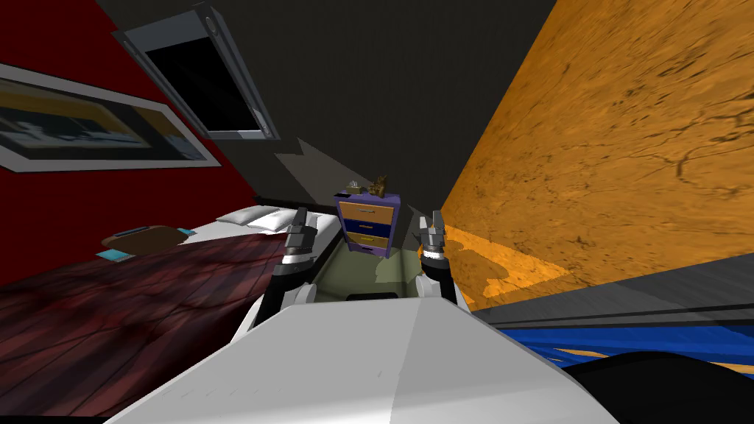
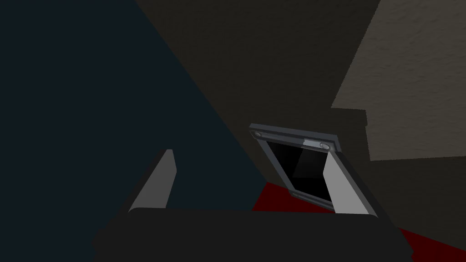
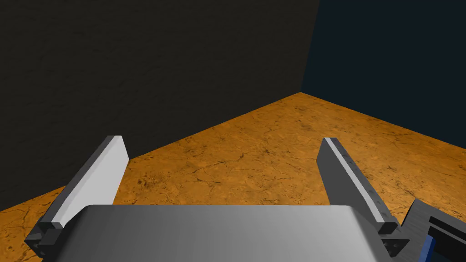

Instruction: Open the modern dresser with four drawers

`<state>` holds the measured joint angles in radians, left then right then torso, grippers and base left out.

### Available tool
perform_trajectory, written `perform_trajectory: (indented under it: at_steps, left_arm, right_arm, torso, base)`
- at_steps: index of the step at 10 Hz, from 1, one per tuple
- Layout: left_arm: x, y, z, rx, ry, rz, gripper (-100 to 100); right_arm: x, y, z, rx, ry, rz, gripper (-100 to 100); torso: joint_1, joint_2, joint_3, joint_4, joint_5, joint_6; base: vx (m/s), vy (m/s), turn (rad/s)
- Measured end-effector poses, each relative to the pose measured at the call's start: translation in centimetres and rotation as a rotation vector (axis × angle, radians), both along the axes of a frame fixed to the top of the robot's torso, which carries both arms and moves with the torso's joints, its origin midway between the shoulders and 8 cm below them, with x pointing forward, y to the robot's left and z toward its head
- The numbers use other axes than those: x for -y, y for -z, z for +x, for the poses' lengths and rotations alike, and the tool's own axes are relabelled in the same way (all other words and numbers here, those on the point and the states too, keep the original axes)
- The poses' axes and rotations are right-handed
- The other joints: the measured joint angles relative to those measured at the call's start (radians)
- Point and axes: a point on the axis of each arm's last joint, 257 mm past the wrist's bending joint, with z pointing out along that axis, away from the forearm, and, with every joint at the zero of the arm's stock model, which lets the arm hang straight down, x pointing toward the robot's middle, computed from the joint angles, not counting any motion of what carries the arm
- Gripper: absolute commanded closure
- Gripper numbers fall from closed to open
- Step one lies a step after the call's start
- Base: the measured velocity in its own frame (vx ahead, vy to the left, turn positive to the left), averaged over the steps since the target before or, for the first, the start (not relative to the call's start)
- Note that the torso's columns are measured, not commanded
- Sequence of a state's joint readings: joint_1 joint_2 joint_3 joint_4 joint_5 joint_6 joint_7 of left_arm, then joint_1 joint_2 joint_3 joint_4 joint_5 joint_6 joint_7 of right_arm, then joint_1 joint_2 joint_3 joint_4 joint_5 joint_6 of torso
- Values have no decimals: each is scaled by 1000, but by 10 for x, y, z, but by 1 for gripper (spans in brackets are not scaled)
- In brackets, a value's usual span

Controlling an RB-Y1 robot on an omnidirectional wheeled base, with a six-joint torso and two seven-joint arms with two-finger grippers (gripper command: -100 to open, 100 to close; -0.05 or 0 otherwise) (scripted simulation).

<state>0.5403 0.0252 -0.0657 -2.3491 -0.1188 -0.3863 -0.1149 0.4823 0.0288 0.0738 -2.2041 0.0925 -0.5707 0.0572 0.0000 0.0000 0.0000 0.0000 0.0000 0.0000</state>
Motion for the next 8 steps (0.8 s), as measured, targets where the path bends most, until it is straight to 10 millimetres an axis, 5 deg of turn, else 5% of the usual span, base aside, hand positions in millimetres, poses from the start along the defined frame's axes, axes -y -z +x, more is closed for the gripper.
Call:
perform_trajectory:
  at_steps: [8]
  left_arm:
    - [0, 0, 0, 0, 0, 0, 0]
  right_arm:
    - [0, 0, 0, 0, 0, 0, 0]
  torso:
    - [0, 544, -1087, 544, 0, 0]
  base:
    - [0, 0, 0]
